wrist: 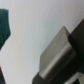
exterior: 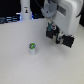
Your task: Open the kcup holder, insert the kcup into the holder, and close the kcup holder
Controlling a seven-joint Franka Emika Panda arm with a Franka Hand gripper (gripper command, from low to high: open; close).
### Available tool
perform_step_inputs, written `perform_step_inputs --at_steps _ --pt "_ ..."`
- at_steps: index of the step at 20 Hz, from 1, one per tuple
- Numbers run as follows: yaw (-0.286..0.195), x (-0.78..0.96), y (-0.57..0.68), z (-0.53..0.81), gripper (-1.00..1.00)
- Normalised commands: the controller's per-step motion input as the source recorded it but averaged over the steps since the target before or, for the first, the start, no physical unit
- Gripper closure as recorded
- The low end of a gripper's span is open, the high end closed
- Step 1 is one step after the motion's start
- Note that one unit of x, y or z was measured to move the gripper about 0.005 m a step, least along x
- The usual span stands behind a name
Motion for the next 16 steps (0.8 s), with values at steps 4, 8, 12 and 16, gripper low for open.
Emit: perform_step_inputs --at_steps 4,8,12,16 --pt "-0.283 -0.25 -0.37 -0.09 -1.0" --pt "-0.286 -0.33 -0.35 -0.14 -1.0" --pt "-0.286 -0.39 -0.34 -0.24 -1.0" --pt "-0.28 -0.42 -0.37 -0.28 -1.0"
